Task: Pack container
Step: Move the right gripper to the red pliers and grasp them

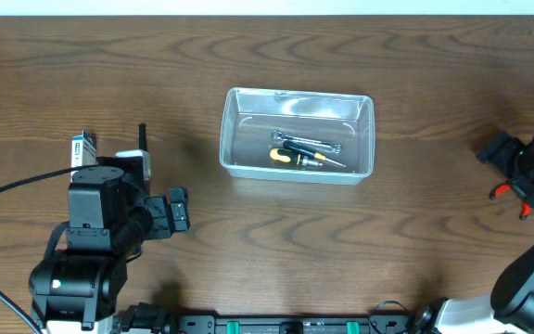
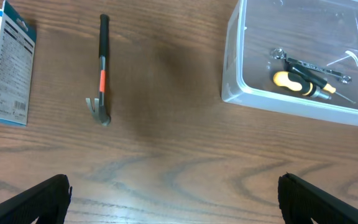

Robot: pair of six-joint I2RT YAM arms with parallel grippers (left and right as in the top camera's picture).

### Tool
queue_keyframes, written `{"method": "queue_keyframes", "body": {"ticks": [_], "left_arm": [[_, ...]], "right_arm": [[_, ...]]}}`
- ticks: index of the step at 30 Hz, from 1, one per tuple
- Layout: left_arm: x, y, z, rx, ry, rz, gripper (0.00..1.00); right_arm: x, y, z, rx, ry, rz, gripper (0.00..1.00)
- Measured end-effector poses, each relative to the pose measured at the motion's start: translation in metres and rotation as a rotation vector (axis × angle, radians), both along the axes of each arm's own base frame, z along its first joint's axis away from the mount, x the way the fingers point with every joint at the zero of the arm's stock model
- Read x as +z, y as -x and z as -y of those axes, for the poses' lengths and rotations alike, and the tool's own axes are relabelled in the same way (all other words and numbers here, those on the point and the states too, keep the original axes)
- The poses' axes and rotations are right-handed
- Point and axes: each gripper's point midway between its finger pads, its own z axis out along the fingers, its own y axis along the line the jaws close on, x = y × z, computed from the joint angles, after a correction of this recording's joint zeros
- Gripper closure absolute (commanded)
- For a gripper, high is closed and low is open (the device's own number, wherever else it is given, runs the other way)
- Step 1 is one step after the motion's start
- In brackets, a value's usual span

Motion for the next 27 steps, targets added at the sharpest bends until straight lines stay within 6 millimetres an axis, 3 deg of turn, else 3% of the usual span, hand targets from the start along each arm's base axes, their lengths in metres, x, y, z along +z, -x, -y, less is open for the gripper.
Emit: {"method": "queue_keyframes", "body": {"ticks": [13, 27], "left_arm": [[0.0, 0.0, 0.0, 0.0, 0.0, 0.0, 0.02], [0.0, 0.0, 0.0, 0.0, 0.0, 0.0, 0.02]], "right_arm": [[-0.067, -0.013, 0.006, 0.014, -0.05, -0.073, 0.01], [-0.079, 0.003, 0.036, -0.079, -0.066, -0.078, 0.01]]}}
